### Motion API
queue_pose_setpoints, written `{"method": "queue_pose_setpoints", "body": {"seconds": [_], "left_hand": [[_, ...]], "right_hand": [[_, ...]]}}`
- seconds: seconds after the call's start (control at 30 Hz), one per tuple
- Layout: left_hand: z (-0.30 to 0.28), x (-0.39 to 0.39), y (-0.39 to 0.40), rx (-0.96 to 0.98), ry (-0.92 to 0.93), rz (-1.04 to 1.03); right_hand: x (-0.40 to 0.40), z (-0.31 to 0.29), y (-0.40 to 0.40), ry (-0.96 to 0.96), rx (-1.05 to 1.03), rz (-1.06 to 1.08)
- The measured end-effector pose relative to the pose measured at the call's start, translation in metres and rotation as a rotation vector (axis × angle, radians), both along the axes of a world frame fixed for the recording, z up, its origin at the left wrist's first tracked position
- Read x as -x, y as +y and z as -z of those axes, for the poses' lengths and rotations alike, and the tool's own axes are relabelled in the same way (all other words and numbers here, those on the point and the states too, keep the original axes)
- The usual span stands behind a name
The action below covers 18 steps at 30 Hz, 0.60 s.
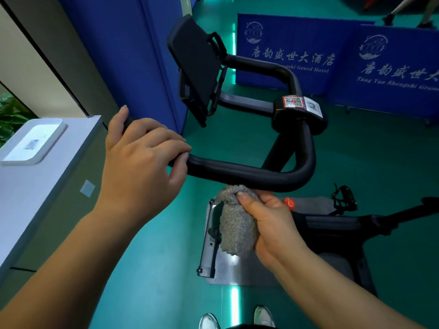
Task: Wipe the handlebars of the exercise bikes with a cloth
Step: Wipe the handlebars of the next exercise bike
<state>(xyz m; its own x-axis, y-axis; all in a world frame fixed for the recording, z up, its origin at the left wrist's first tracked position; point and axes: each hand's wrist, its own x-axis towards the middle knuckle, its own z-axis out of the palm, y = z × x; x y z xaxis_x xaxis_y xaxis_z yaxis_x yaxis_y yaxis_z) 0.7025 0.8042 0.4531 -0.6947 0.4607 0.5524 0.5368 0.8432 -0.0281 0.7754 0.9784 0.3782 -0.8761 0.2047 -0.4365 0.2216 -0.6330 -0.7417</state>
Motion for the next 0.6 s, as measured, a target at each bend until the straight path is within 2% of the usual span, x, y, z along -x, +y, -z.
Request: {"method": "queue_pose_setpoints", "body": {"seconds": [0.23,0.43,0.53,0.6], "left_hand": [[0.006,-0.003,0.008,-0.059,0.041,-0.069],[0.007,-0.003,0.010,-0.082,0.050,-0.095],[0.008,-0.003,0.009,-0.075,0.049,-0.090],[0.008,-0.003,0.008,-0.071,0.046,-0.083]], "right_hand": [[-0.013,0.002,0.029,-0.057,-0.019,0.011],[-0.034,-0.019,0.032,-0.085,-0.038,-0.075],[-0.039,-0.042,0.033,0.023,-0.172,-0.126],[-0.033,-0.062,0.038,0.152,-0.365,-0.094]]}}
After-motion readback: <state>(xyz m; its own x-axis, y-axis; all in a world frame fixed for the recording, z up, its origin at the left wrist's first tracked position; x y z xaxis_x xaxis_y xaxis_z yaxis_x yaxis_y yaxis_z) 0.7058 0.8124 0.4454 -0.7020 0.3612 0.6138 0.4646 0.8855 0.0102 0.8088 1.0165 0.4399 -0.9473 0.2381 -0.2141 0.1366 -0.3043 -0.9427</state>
